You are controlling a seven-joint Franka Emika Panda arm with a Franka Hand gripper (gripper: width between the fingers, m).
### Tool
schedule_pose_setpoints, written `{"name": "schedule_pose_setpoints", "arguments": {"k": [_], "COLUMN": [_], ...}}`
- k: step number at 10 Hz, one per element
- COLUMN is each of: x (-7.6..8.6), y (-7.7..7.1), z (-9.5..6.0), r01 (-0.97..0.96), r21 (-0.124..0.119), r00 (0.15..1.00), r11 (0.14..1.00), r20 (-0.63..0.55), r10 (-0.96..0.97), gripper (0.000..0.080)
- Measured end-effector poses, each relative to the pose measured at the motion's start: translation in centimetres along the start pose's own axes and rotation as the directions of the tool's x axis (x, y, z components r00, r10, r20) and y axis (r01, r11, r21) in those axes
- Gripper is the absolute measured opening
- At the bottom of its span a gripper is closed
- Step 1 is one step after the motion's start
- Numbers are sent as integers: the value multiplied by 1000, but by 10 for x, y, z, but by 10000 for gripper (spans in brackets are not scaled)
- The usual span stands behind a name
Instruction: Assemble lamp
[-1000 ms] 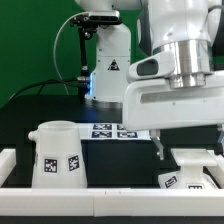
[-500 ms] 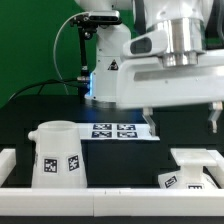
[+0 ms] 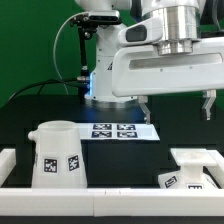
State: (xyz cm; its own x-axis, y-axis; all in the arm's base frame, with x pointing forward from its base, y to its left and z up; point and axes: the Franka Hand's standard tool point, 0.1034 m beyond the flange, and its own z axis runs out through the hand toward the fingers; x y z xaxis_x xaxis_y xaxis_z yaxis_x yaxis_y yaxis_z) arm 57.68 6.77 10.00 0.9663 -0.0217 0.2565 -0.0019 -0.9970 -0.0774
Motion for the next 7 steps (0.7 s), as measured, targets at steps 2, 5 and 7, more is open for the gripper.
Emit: {"name": "schedule_pose_setpoints", "arguments": {"k": [2, 5, 7], "x": [-8, -46, -66], "y": [2, 39, 47], "z": [-1, -28, -29], "r01": [15, 129, 91], "r21": [-2, -40, -36], "r00": [1000, 989, 986], "r11": [1000, 991, 995], "r20": [22, 75, 142], "r10": [-15, -126, -85], "gripper": [699, 699, 699]}}
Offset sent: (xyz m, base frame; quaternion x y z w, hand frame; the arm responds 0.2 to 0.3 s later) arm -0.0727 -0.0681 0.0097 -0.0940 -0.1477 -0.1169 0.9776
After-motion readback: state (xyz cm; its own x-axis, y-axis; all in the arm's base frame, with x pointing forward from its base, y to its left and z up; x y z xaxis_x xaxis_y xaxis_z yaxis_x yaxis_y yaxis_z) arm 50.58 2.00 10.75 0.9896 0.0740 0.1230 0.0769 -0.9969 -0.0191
